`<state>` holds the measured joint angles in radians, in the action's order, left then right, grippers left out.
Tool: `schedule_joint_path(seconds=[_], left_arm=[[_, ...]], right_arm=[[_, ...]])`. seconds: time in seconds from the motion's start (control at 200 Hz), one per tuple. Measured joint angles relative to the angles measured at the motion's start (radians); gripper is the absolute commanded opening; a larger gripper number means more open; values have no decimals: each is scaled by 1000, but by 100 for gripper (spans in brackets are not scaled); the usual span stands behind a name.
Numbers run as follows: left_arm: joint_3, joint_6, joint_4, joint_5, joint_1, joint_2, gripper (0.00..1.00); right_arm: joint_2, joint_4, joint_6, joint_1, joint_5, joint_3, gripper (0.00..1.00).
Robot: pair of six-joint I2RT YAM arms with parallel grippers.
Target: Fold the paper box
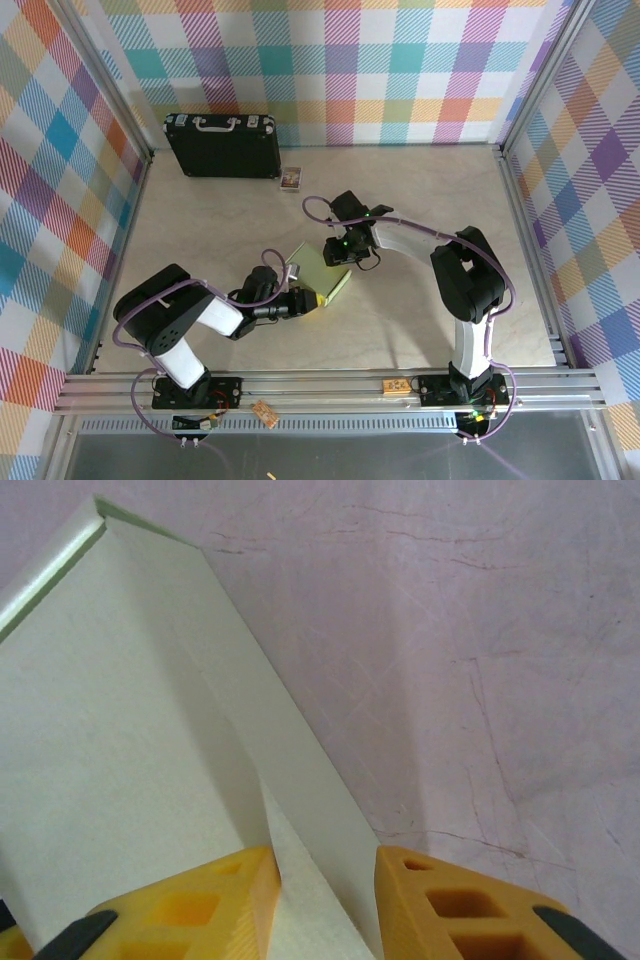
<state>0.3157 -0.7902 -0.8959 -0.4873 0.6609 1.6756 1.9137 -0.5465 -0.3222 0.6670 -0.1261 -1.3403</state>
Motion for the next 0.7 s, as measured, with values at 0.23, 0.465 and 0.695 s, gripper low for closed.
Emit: schedule_joint_path(seconds=[0.23,0.465,0.695], left_arm=[[1,-10,-34,-3,3,18,23],[4,19,33,25,10,-24,28],[3,47,130,61,13,-82,29]], right_arm=[[0,19,-7,-4,-20,7,32],[-13,-11,-6,-4,12,6,32],[-25,-86,-3,-4,33,-6,35]])
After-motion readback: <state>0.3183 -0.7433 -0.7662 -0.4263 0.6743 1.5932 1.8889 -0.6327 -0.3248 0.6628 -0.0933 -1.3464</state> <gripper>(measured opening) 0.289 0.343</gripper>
